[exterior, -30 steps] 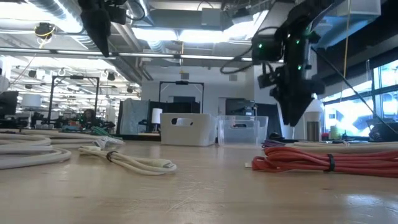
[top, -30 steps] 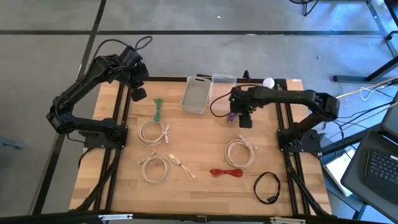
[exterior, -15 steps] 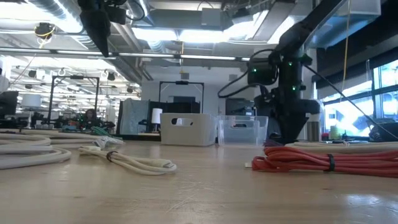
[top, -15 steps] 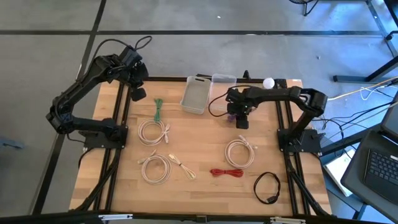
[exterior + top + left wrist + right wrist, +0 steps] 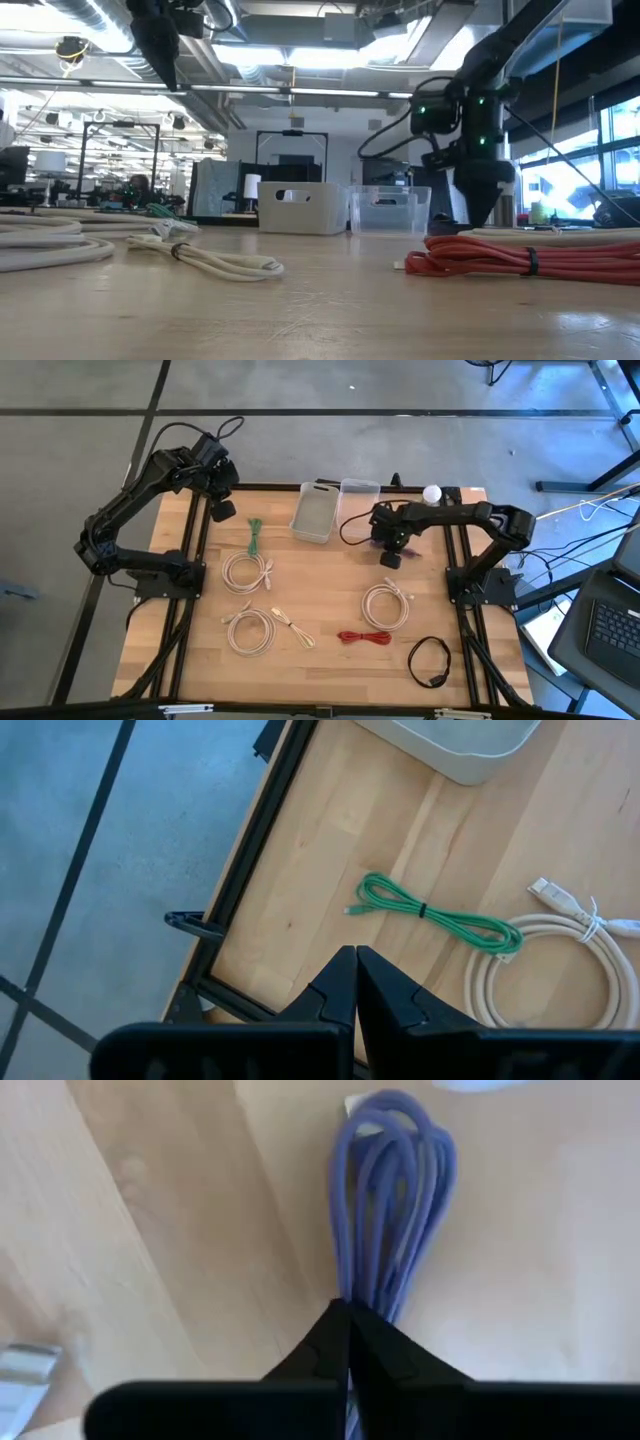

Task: Pick & Place USB Port
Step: Put the purple usb cable into the transparent bin

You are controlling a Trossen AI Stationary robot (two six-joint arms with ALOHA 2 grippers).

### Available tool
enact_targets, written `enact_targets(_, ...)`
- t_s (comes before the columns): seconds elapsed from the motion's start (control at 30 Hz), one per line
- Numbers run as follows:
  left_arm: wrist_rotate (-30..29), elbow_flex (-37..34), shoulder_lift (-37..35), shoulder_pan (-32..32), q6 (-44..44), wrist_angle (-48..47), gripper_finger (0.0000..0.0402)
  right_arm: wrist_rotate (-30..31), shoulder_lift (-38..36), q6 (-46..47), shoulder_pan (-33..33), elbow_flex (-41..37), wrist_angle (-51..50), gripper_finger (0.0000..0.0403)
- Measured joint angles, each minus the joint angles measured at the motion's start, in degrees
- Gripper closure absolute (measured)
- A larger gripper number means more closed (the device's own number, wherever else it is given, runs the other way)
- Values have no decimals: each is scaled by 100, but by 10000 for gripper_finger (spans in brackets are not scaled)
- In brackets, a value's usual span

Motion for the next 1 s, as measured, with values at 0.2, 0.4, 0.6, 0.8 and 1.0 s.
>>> enact_targets(0.2, -7, 0, 0, 0, 87, 5, 399, 419, -912, 740, 422, 41, -883, 401)
enact_targets(0.4, -42, 0, 0, 0, 87, 187, 400, 642, -1933, 1950, 899, 790, -1225, 402)
enact_targets(0.6, -31, 2, 0, 0, 9, 453, 400, 951, -1984, 2793, 835, 2316, -789, 402)
enact_targets(0.8, 126, 2, 0, 0, 20, 712, 399, 459, -1426, 3337, -131, 3186, 472, 402)
enact_targets(1.0, 138, 2, 1, 1, 82, 710, 399, -1384, -345, 4352, -1002, 3468, 350, 403)
